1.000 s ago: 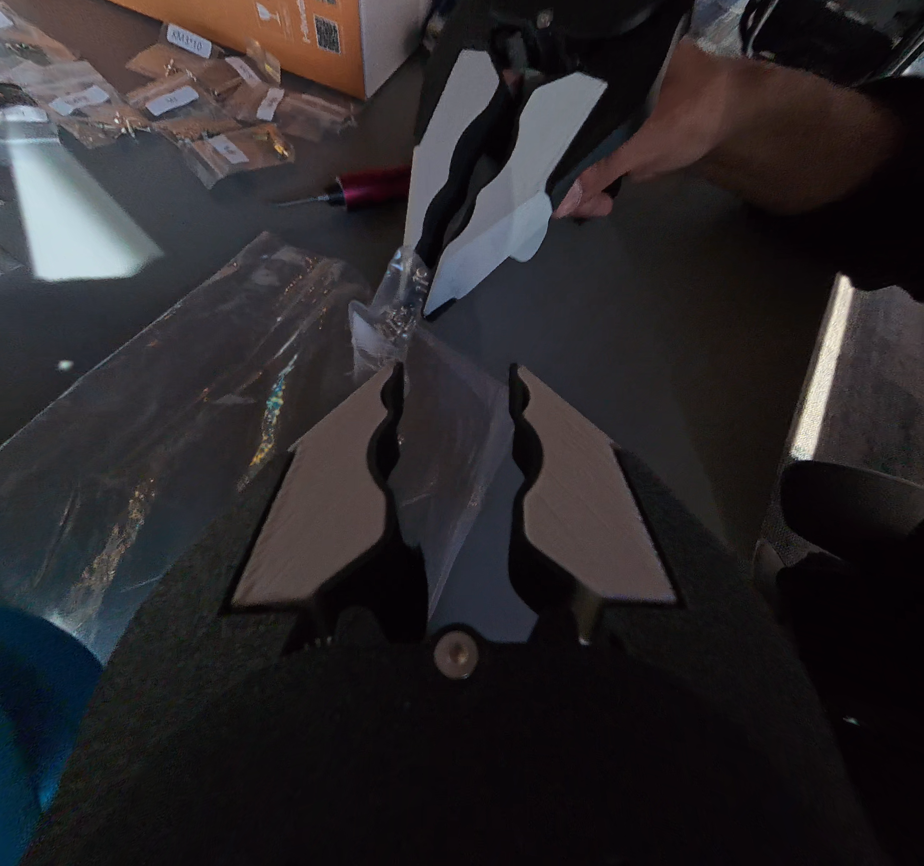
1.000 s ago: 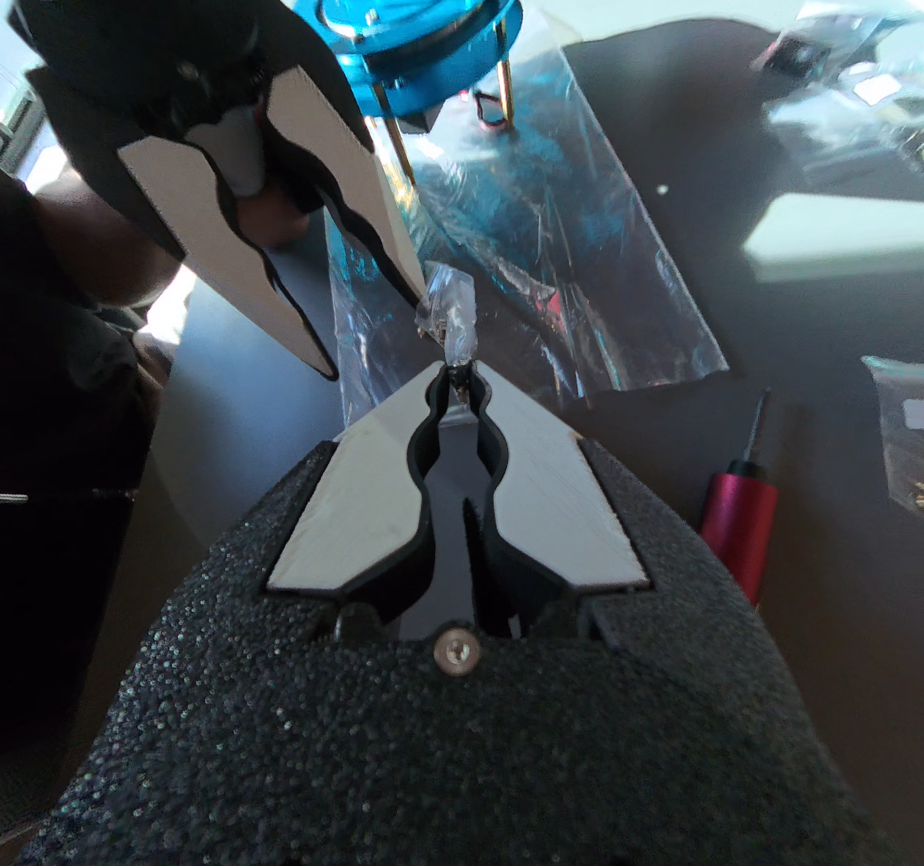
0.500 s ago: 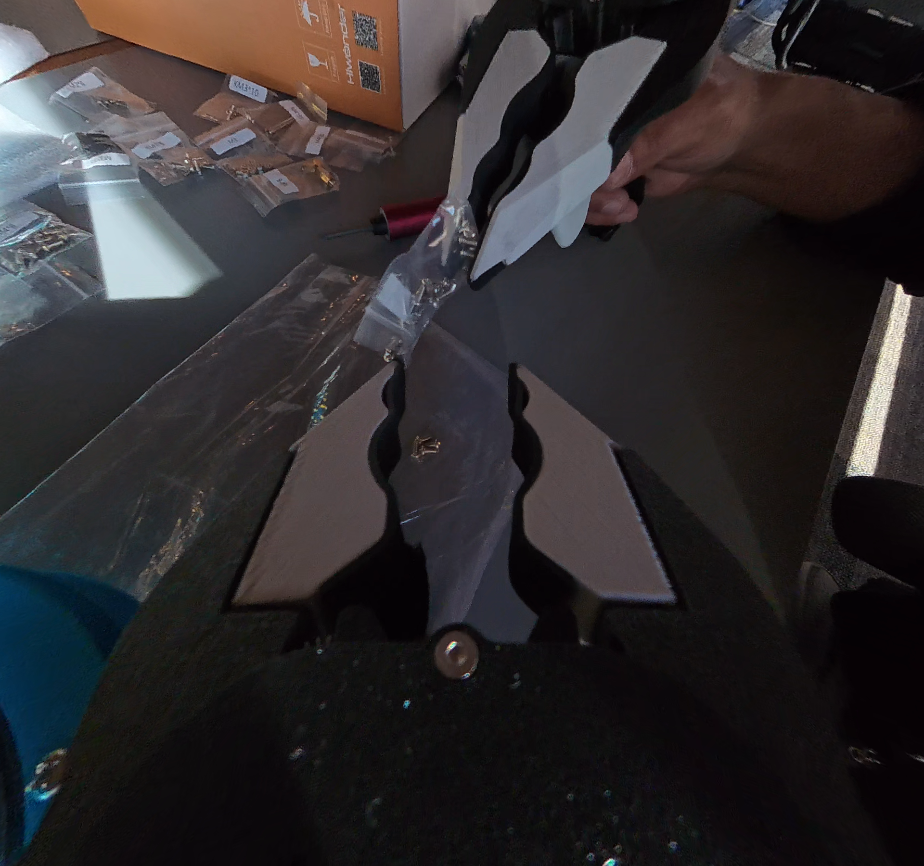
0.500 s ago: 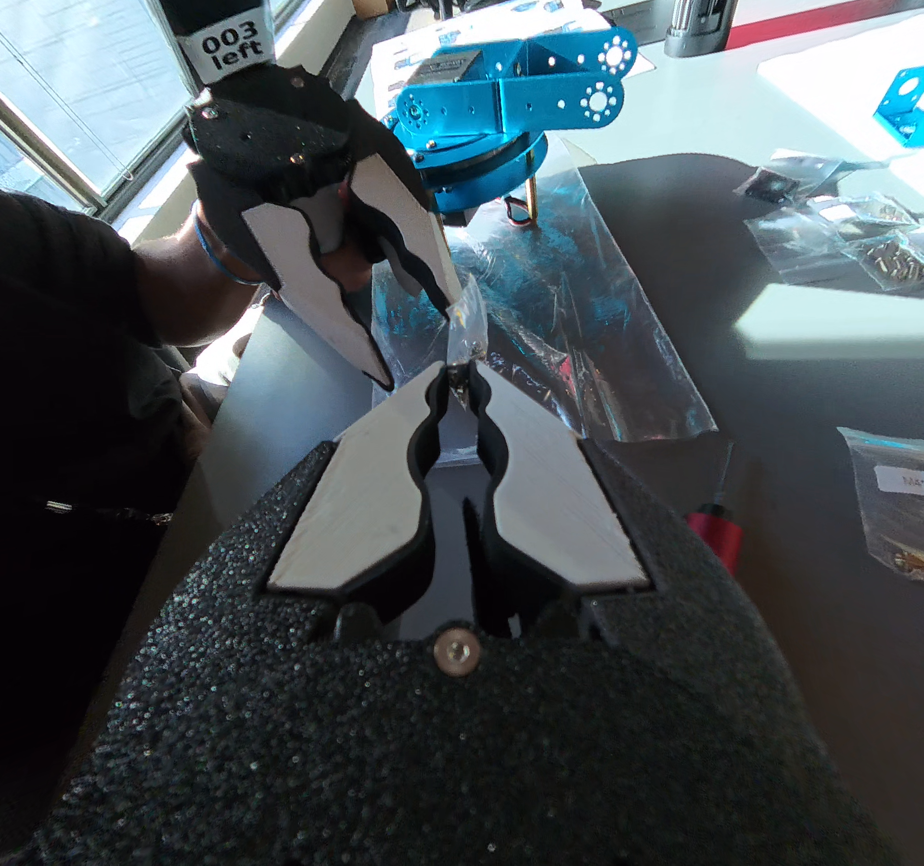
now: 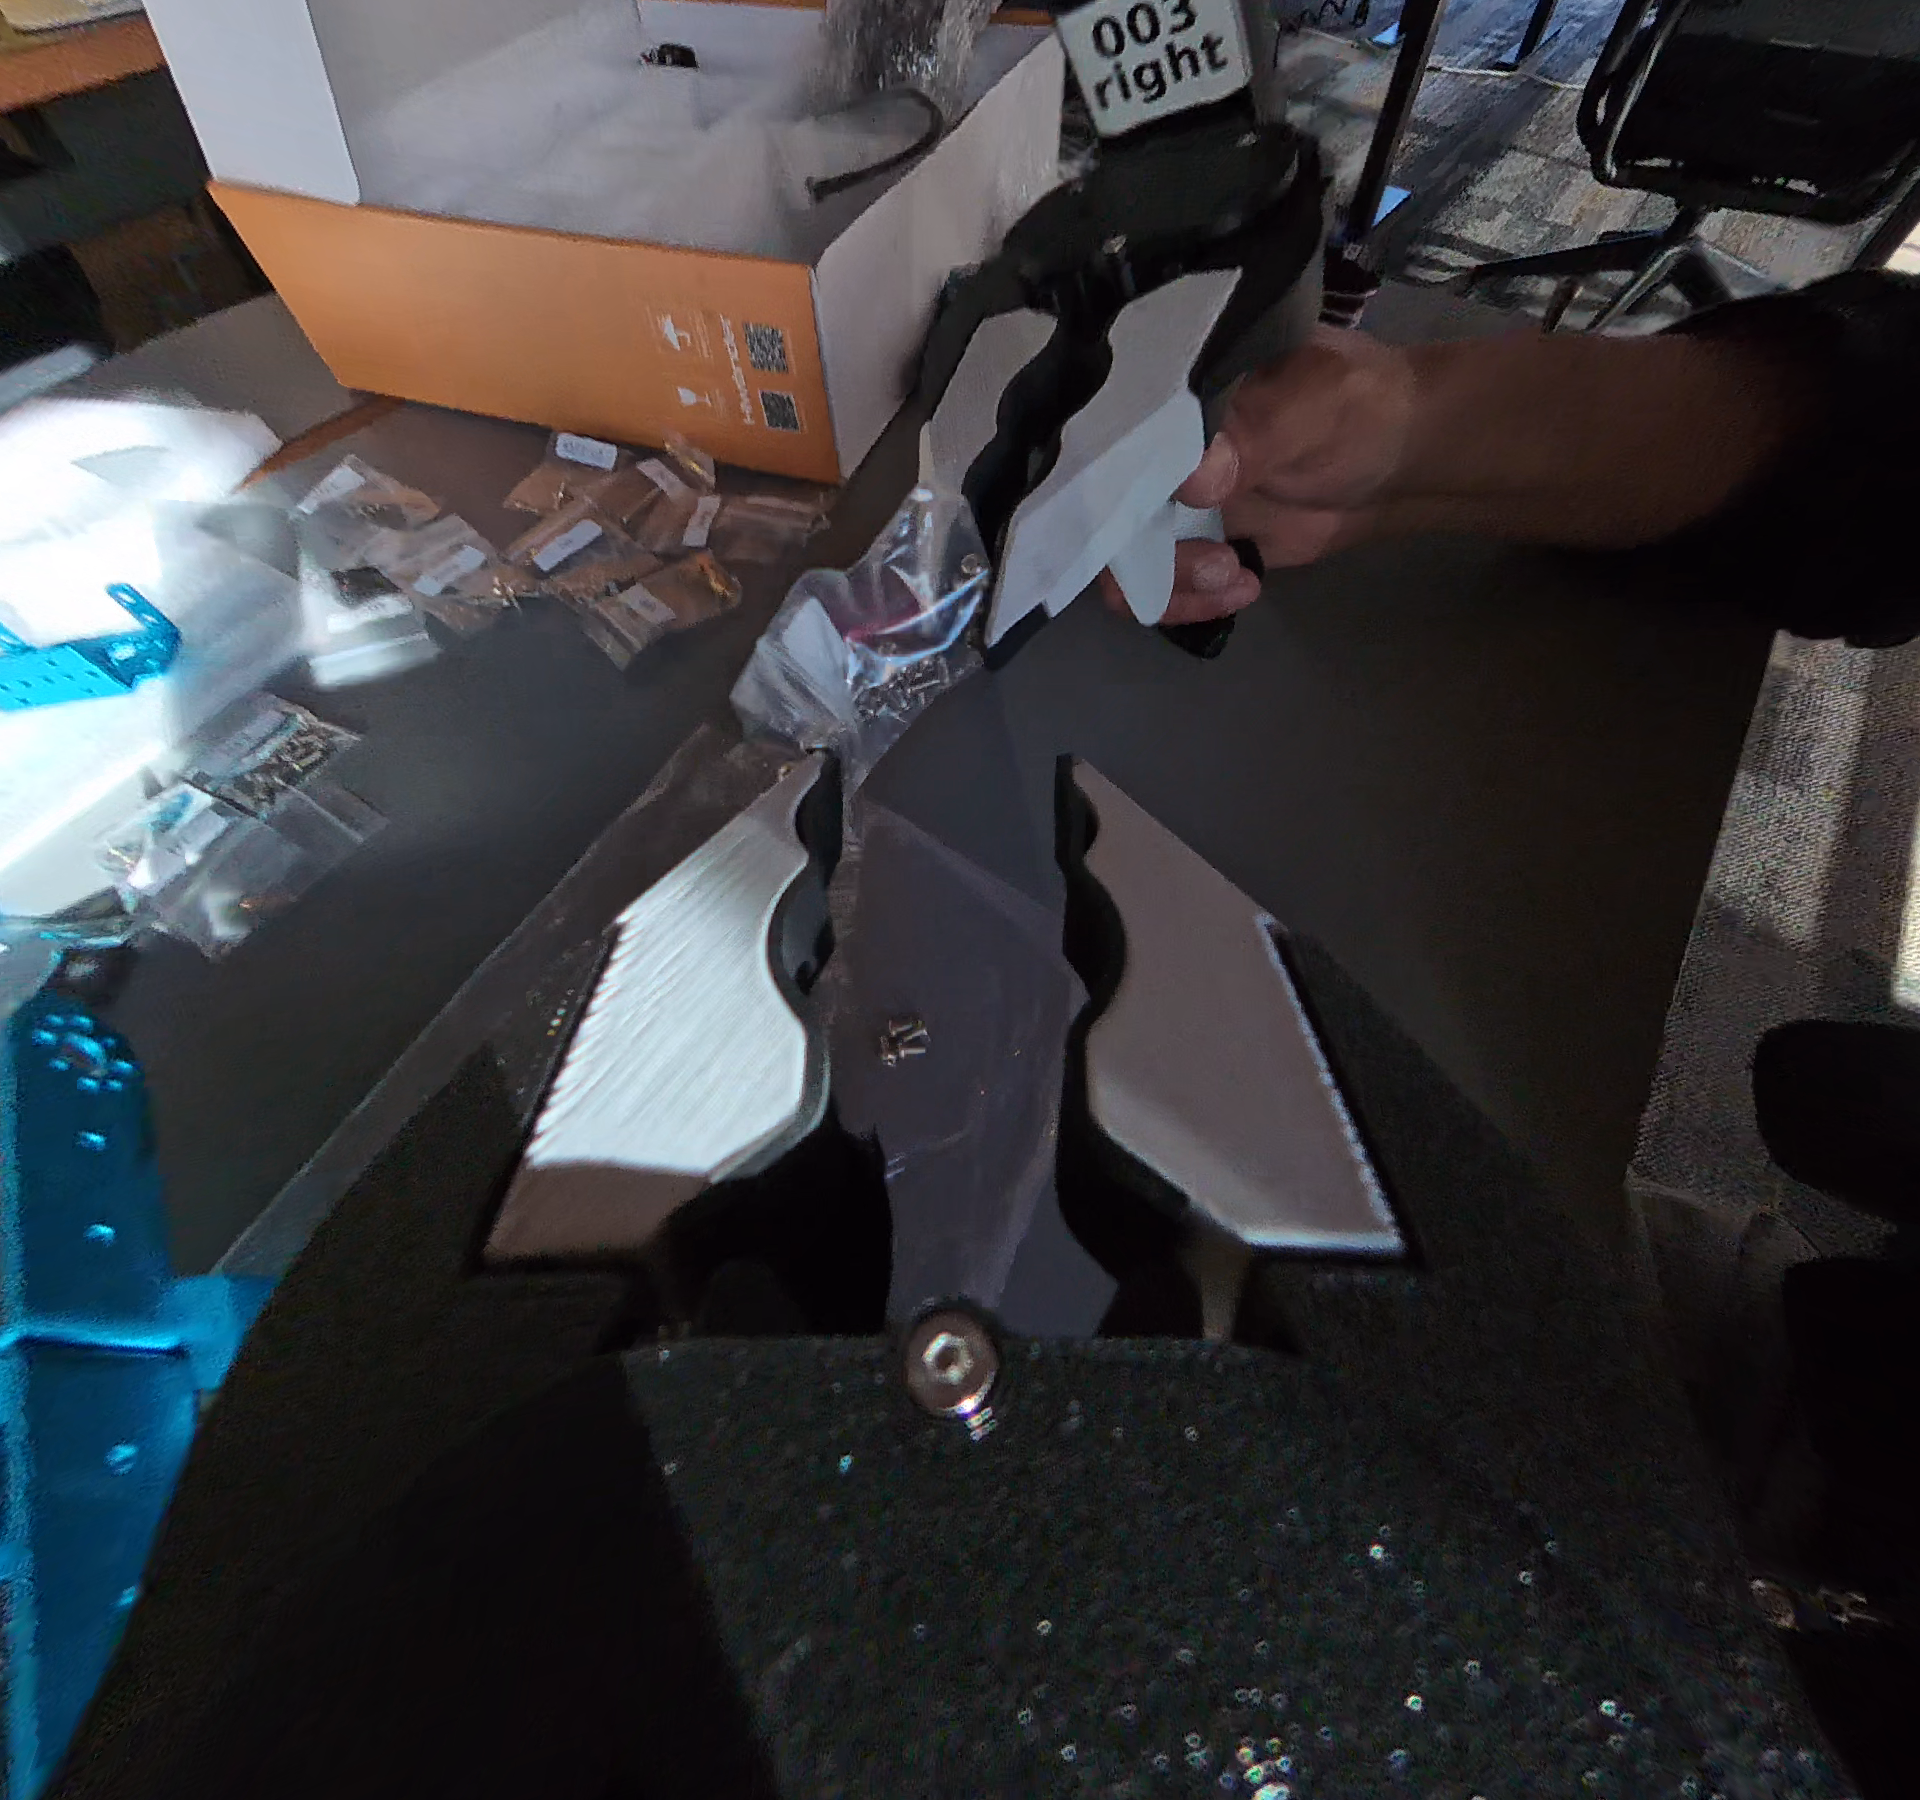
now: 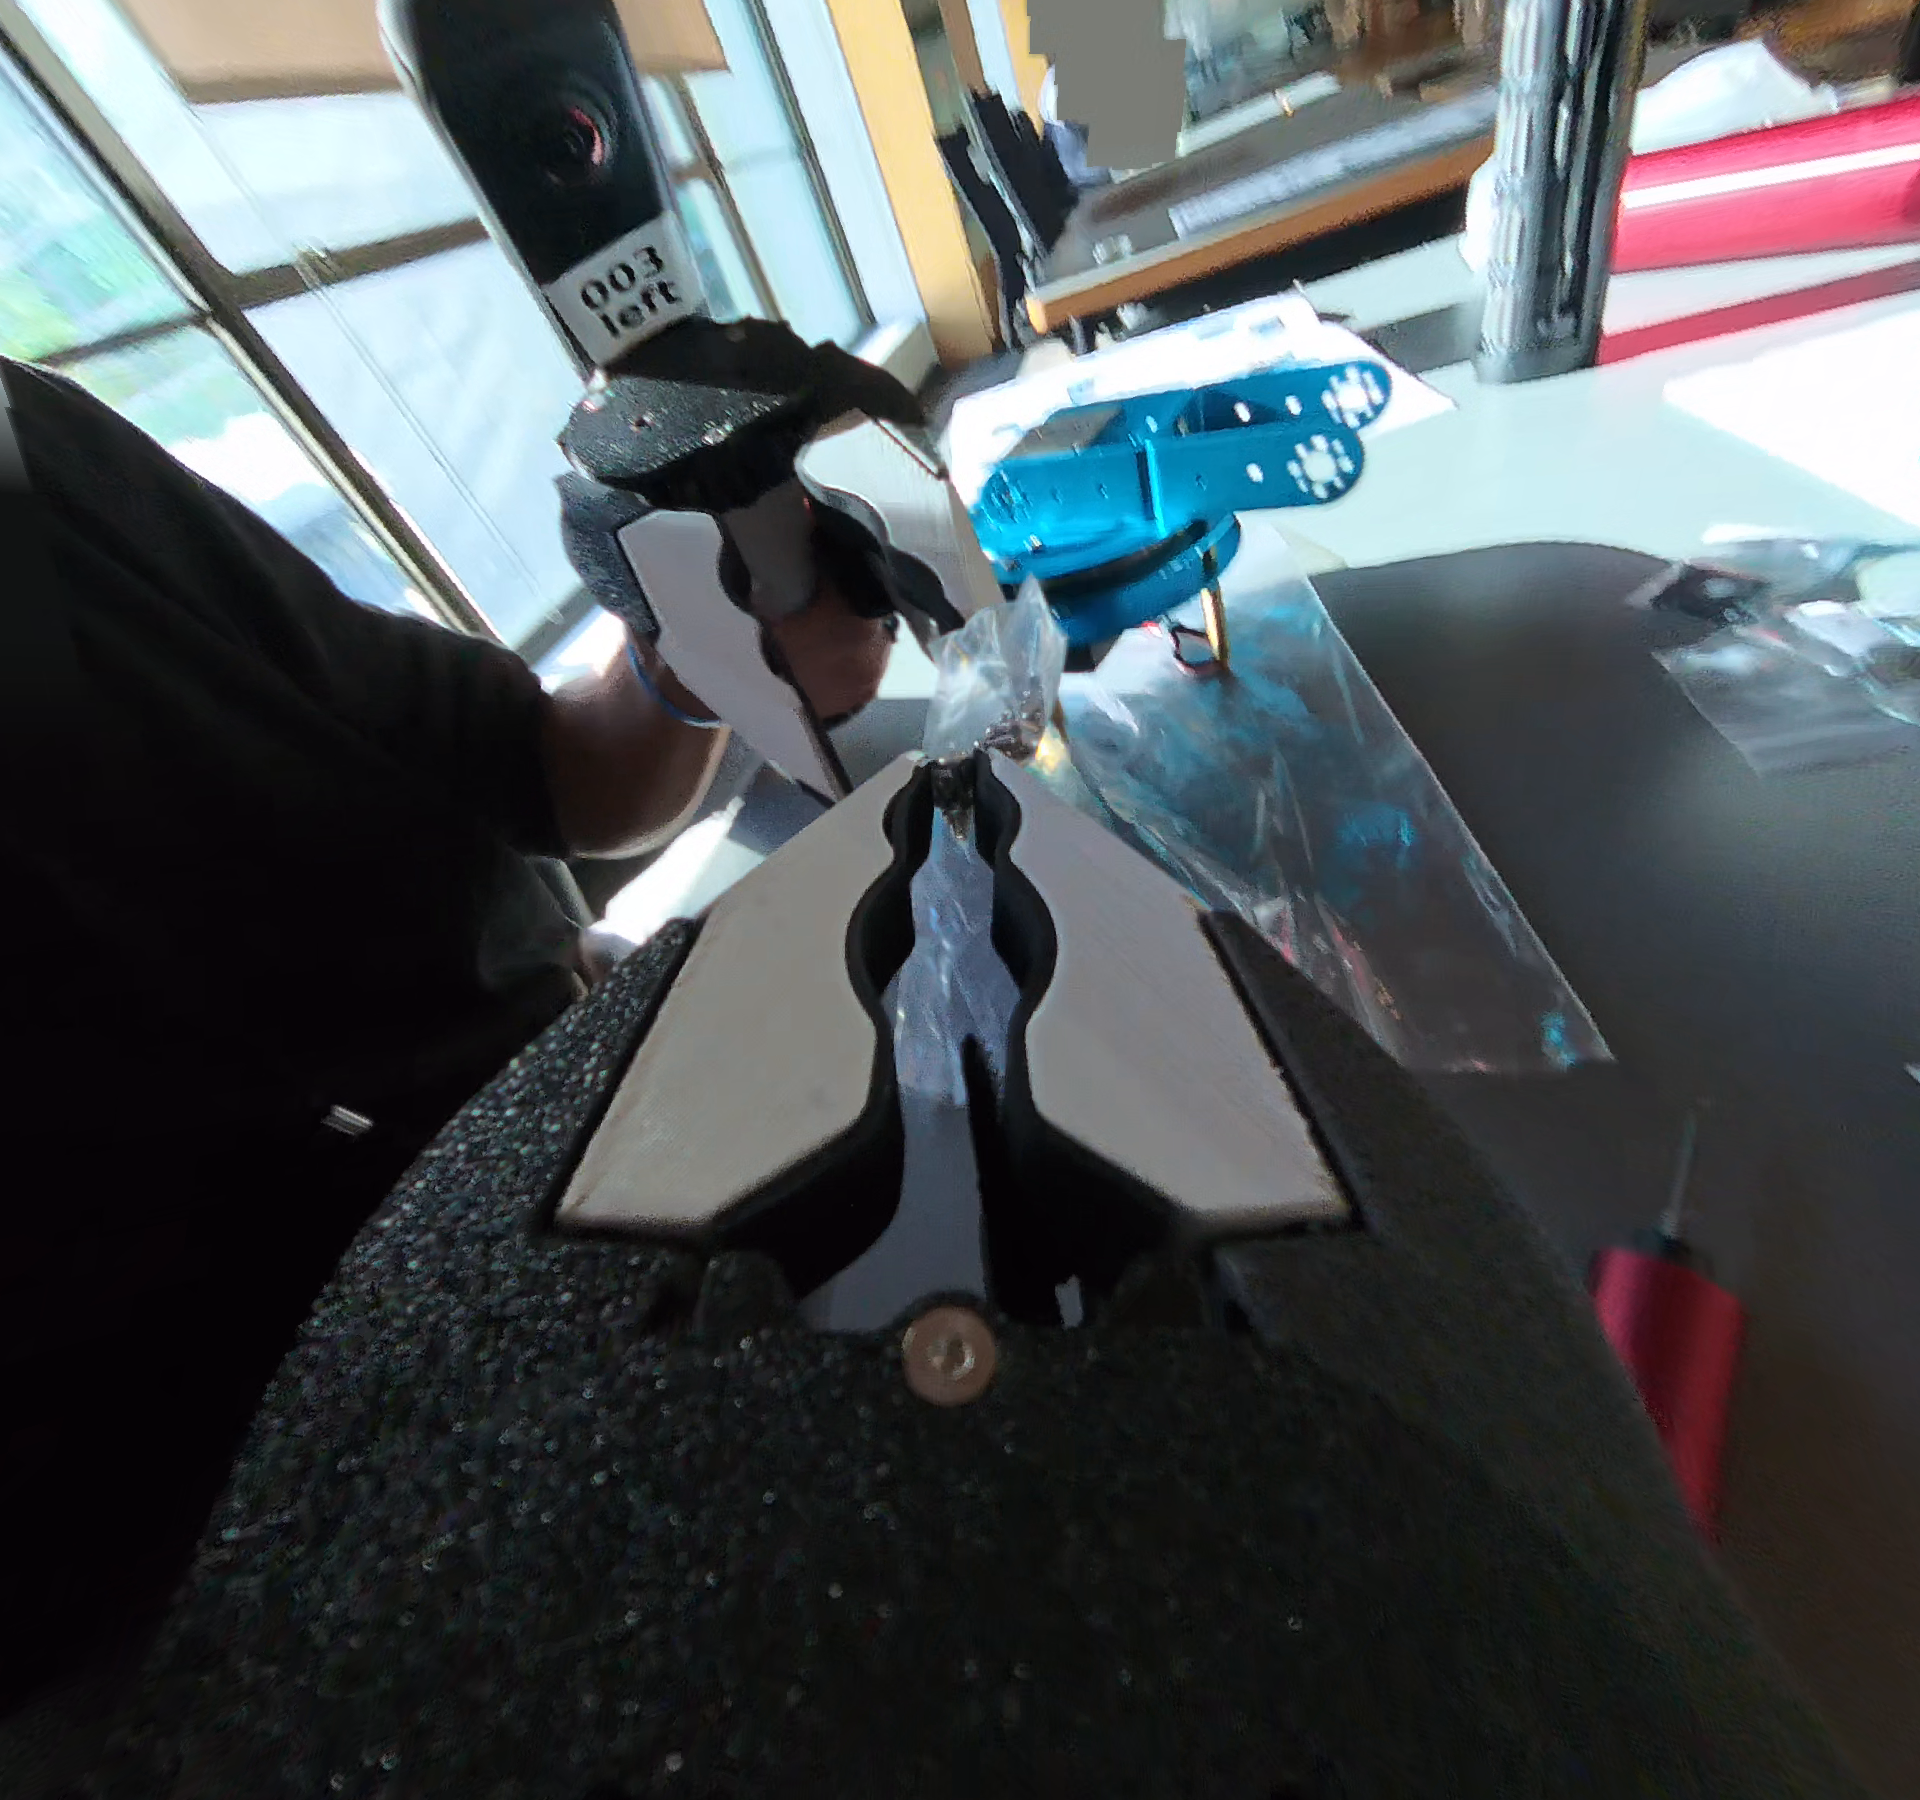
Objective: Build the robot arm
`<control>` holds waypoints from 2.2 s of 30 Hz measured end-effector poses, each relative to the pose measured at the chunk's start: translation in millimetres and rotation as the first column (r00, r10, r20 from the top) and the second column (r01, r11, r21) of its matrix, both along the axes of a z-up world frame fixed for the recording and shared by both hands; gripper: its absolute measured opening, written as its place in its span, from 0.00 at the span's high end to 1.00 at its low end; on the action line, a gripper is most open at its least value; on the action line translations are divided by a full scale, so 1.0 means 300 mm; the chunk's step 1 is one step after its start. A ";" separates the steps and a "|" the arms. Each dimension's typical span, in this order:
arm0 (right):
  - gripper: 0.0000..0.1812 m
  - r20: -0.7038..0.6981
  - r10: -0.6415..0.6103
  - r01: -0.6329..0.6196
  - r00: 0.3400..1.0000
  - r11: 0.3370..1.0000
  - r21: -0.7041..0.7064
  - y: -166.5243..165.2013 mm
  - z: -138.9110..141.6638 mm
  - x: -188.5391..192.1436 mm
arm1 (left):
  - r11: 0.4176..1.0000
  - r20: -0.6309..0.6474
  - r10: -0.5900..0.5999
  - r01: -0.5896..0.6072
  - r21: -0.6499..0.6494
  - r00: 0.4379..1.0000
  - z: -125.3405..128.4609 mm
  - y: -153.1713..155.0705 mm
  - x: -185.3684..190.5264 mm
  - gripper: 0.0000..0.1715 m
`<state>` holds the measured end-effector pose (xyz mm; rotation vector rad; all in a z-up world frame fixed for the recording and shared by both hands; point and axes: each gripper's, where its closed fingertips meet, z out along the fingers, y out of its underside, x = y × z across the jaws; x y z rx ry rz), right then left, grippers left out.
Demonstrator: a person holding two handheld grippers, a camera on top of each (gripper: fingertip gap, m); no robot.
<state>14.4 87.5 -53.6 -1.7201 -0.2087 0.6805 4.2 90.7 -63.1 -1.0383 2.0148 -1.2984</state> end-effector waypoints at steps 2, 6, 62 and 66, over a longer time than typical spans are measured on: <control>0.97 -0.068 0.024 -0.019 0.997 0.997 0.076 -0.010 0.049 -0.004 | 1.000 0.029 -0.009 0.009 0.029 1.000 0.063 -0.011 -0.003 0.77; 0.97 -0.205 0.072 -0.026 0.976 0.975 0.220 -0.029 0.149 0.004 | 0.995 0.064 -0.016 0.010 0.096 0.998 0.177 -0.023 -0.001 0.84; 1.00 0.097 -0.111 0.105 0.989 0.993 0.061 0.030 0.021 -0.009 | 0.982 -0.124 -0.014 0.037 0.186 0.992 0.043 0.136 -0.047 0.85; 1.00 0.060 -0.060 0.056 0.996 0.996 0.071 0.029 0.038 -0.056 | 0.996 -0.010 -0.081 0.081 0.037 0.997 0.036 0.064 -0.063 0.91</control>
